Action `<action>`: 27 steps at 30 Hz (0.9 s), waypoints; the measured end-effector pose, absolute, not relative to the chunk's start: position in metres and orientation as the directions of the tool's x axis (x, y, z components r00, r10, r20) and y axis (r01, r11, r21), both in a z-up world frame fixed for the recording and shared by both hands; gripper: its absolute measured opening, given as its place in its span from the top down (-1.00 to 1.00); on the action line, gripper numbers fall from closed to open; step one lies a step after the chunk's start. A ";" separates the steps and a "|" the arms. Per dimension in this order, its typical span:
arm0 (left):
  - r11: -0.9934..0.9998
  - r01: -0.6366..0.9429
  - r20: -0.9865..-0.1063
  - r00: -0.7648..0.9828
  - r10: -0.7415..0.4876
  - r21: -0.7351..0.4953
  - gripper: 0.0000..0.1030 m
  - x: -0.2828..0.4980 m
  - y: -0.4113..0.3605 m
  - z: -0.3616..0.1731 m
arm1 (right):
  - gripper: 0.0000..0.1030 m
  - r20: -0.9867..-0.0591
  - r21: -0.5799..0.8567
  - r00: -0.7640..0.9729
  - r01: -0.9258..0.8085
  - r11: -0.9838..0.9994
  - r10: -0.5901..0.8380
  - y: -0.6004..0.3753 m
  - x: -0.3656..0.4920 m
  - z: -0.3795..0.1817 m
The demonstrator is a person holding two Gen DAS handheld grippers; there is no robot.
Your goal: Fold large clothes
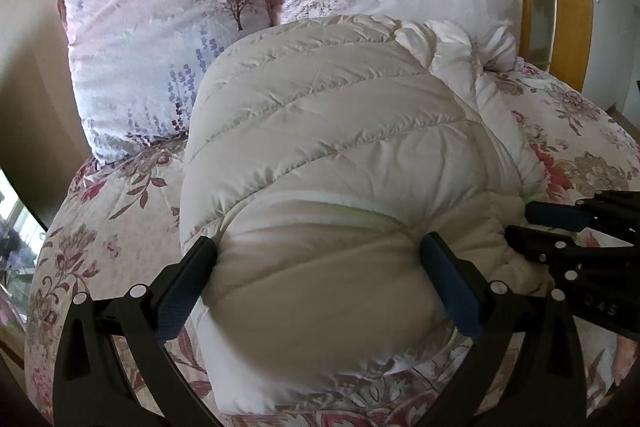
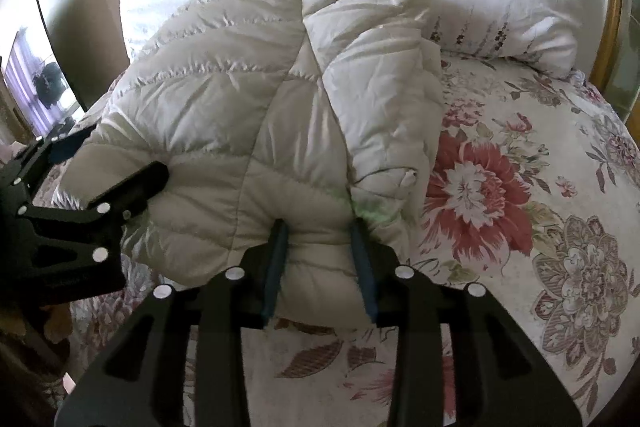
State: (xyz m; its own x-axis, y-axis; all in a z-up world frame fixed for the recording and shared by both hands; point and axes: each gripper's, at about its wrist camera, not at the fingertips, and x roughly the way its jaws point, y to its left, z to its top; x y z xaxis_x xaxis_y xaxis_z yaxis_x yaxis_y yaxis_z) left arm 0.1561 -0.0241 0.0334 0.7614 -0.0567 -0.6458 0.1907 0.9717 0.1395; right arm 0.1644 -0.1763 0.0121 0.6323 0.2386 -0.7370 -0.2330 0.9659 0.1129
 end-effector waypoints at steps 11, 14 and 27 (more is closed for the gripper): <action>0.996 0.093 -0.630 0.774 -0.070 0.004 -0.97 0.120 0.005 0.036 | -0.96 -0.623 0.030 0.759 -0.219 0.975 0.190 -0.172 0.115 0.037; 0.997 0.076 -0.636 0.769 -0.064 -0.009 -0.97 0.110 0.011 0.031 | -0.96 -0.620 0.006 0.768 -0.199 0.980 0.160 -0.171 0.108 0.036; 0.999 0.030 -0.658 0.752 -0.029 -0.010 -0.97 0.090 0.023 0.016 | -0.96 -0.662 0.036 0.731 -0.185 0.982 0.162 -0.166 0.098 0.019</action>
